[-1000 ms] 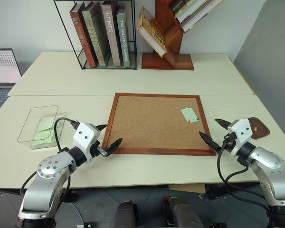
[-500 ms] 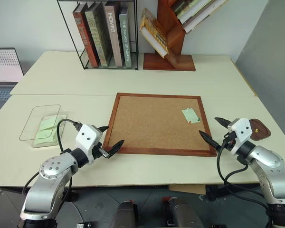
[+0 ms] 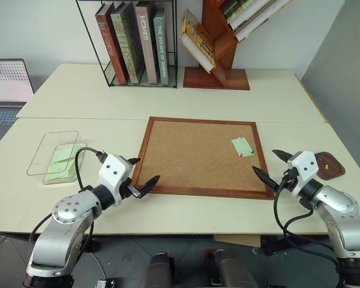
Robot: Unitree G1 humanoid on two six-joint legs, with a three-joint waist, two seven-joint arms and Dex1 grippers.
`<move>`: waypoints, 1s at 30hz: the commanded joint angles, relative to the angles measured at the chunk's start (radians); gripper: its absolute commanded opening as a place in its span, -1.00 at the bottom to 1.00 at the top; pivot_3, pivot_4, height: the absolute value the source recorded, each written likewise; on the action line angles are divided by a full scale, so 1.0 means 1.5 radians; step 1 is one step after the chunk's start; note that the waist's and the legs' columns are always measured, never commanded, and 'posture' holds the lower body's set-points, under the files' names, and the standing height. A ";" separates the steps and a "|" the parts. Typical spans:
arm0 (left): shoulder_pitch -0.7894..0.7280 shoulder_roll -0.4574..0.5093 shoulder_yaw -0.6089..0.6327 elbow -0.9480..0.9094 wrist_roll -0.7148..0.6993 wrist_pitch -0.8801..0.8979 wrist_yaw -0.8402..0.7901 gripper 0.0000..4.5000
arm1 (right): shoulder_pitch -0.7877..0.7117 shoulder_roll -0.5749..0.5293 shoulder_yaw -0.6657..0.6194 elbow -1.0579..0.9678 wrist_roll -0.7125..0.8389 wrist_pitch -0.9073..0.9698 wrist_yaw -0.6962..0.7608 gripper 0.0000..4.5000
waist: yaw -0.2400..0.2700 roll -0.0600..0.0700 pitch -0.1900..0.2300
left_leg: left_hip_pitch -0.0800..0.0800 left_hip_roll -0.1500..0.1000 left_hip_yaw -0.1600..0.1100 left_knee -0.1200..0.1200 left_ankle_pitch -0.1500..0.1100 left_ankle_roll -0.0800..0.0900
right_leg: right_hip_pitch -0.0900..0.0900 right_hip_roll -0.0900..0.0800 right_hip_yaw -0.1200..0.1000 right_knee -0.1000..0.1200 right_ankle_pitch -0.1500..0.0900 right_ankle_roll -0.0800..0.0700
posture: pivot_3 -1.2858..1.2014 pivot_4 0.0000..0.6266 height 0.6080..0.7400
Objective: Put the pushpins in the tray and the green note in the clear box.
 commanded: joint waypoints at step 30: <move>-0.287 -0.158 -0.235 0.235 0.056 -0.043 -0.041 -0.65 | 0.006 0.023 -0.002 -0.132 0.039 0.100 -0.041 1.00 | 0.009 0.000 0.000 | 0.000 -0.001 0.001 0.000 0.000 0.000 | 0.000 0.001 0.000 0.000 0.001 0.001 | 0.03 -0.52 1.00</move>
